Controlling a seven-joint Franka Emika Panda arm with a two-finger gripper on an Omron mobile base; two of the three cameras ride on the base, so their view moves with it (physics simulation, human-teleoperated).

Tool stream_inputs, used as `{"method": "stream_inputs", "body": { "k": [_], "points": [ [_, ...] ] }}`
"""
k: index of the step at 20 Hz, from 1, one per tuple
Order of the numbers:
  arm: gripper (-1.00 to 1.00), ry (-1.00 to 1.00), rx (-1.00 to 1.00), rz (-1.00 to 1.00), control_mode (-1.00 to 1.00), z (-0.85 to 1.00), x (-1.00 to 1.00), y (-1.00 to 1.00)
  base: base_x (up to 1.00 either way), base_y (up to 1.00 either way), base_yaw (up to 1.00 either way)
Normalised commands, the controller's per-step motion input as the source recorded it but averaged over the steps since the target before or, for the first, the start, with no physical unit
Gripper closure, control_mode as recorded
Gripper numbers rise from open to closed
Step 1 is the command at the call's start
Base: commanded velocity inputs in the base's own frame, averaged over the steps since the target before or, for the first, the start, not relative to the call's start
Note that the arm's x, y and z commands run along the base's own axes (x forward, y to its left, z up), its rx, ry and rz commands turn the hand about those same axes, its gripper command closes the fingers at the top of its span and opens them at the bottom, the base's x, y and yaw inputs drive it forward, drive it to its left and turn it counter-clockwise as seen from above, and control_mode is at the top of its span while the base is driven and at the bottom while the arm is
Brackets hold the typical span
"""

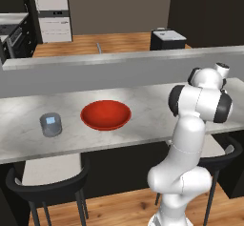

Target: There are four ice cubes in the ice bowl. Place two ice cubes in each glass of water.

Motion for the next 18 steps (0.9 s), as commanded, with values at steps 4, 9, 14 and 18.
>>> {"method": "stream_inputs", "body": {
  "k": [4,9,14,18],
  "points": [
    [-1.0,0.0,0.0,0.0,-1.0,0.0,0.0,0.0,0.0,0.0,0.0],
    [-1.0,0.0,0.0,0.0,-1.0,0.0,0.0,-0.02,0.0,0.0,0.0],
    [-1.0,0.0,0.0,0.0,-1.0,0.0,0.0,0.0,0.0,0.0,0.0],
    [-1.0,0.0,0.01,0.0,-1.0,0.47,-0.02,-0.01,0.0,0.0,0.0]
  ]
}}
